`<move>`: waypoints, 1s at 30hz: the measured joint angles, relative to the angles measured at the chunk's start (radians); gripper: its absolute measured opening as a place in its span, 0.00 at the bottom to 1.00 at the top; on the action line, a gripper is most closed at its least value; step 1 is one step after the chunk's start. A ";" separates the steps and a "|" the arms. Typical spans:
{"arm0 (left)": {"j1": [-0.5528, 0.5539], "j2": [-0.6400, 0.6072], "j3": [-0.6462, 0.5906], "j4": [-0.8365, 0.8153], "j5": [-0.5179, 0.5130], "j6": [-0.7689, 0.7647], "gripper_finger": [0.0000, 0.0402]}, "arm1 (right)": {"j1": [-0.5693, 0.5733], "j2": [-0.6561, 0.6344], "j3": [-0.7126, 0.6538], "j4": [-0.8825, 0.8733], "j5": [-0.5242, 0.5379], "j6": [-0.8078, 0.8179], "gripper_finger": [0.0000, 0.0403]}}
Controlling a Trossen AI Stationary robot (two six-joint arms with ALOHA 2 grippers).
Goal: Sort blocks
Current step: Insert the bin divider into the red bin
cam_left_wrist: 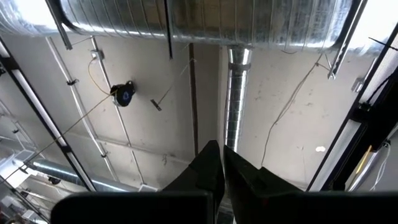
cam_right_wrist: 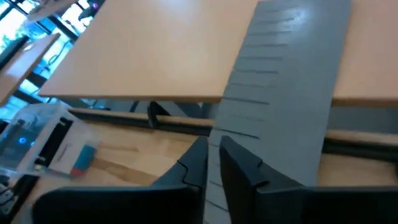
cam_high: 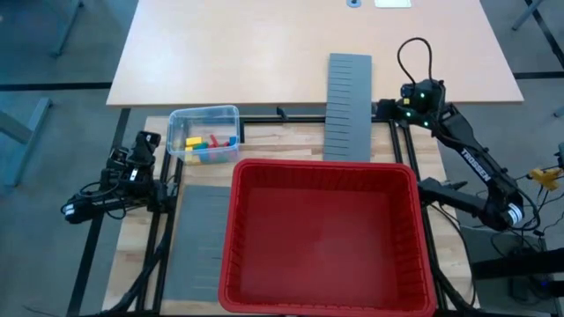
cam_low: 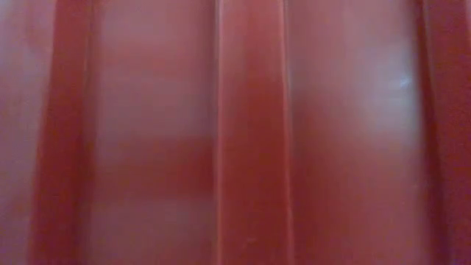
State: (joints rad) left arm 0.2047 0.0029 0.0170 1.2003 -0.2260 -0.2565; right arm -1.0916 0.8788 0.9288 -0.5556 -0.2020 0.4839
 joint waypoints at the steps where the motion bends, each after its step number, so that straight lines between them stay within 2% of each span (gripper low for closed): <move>1: 0.000 0.000 0.000 0.000 0.000 0.000 0.01 | 0.000 -0.004 -0.004 0.000 0.000 0.027 0.15; 7: 0.000 0.000 0.000 -0.004 0.000 0.000 0.01 | 0.003 -0.015 -0.048 0.018 -0.007 0.100 0.35; 11: 0.000 0.000 0.000 -0.006 0.000 0.000 0.02 | 0.009 0.001 -0.091 0.045 -0.008 0.143 0.44; 22: 0.000 0.000 0.000 -0.013 0.000 -0.024 0.02 | 0.042 0.094 -0.142 0.060 -0.007 0.188 0.55; 26: 0.000 0.000 0.000 -0.013 0.000 -0.045 0.02 | 0.042 0.117 -0.142 0.029 0.044 0.186 0.58; 30: 0.000 0.000 0.000 -0.015 0.000 -0.046 0.02 | 0.048 0.156 -0.143 -0.025 0.045 0.180 0.62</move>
State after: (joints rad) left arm 0.2043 0.0029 0.0170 1.1856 -0.2260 -0.3021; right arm -1.0439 1.0350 0.7856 -0.5810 -0.1574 0.6639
